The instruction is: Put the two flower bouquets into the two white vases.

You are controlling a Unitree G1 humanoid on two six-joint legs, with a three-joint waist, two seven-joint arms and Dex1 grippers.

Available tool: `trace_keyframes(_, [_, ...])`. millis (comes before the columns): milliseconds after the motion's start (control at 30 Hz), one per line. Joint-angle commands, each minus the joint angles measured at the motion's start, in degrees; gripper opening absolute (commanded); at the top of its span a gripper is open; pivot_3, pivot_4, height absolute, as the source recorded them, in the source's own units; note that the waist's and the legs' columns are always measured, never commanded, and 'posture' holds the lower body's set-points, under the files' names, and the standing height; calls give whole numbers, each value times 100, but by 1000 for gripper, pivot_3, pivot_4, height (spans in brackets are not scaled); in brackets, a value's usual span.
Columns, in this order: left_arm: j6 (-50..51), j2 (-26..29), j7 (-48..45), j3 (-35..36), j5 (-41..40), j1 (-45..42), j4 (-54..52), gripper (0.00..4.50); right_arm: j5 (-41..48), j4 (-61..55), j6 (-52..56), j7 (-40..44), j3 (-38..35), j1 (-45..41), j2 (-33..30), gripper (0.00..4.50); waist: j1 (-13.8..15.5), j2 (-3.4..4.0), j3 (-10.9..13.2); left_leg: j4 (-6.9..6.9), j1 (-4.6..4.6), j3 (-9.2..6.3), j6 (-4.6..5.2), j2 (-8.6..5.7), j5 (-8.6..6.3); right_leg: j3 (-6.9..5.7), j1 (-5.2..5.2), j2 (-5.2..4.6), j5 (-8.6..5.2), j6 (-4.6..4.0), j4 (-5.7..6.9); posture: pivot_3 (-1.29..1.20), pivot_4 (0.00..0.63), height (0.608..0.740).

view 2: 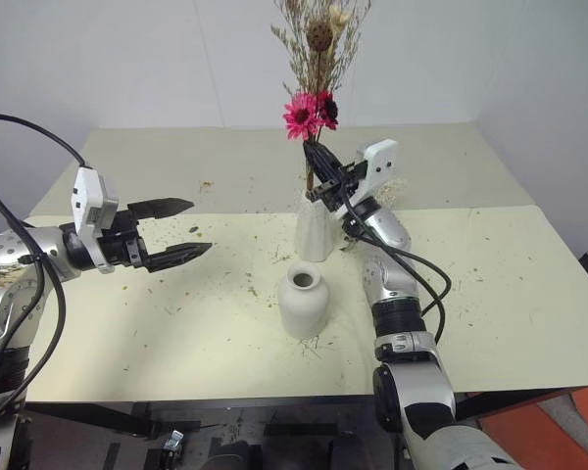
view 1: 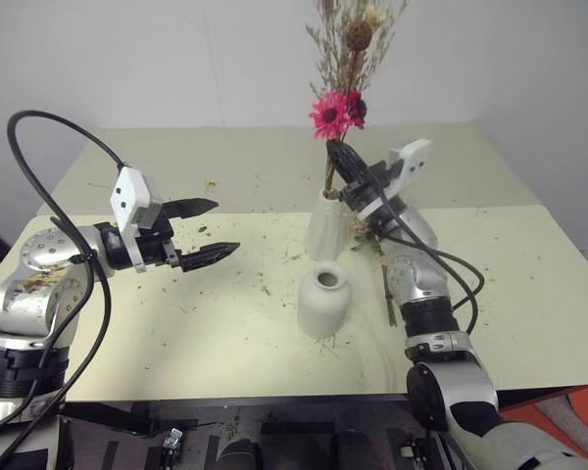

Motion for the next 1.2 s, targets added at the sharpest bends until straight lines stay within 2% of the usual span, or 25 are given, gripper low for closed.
trace_keyframes(33, [-78,29,18,175,-111,-6,-158,4500,34,-118,-117,64,7,-2,40,593,-2,0,0,0,0,0,0,0,0,0,0,0,0,0,0,0,150,740])
trace_keyframes(100, [-77,24,19,173,-115,-8,-158,4500,75,-138,-70,116,9,18,41,1132,-8,0,0,0,1,0,0,0,0,0,0,0,0,0,0,0,150,740])
trace_keyframes(367, [-81,13,-13,142,-116,-22,-132,4500,-10,-417,-67,157,85,213,-42,3932,1,0,0,0,1,0,0,0,0,0,0,0,0,0,0,0,150,740])
trace_keyframes(433, [-85,0,-27,118,-111,-41,-109,4500,-219,-511,56,-21,179,291,-136,4491,3,0,0,0,0,0,0,0,0,0,0,0,0,0,-1,0,150,740])
trace_keyframes(500, [-100,-22,-39,83,-94,-69,-71,4500,-557,-463,122,-369,265,334,-230,4491,-1,0,0,0,0,0,0,0,0,0,0,0,0,0,0,0,150,740])
trace_keyframes(833, [-164,-146,-101,-21,-22,-188,50,4500,-351,-709,375,-685,14,284,-406,4491,2,0,0,-1,1,0,-1,0,0,1,1,1,0,0,-2,0,150,740])
trace_keyframes(1067, [-175,-122,-108,14,-37,-108,3,4500,-423,-1356,801,-612,153,654,-766,4491,8,0,0,-1,0,-1,0,1,0,0,1,1,0,0,-2,0,150,740])
trace_keyframes(1200, [-140,-79,-104,52,-51,-30,-42,4500,-398,-2191,1527,-128,450,1173,-1357,4491,42,0,0,-1,-5,-2,0,-1,0,-2,2,-1,0,0,-9,0,150,740])
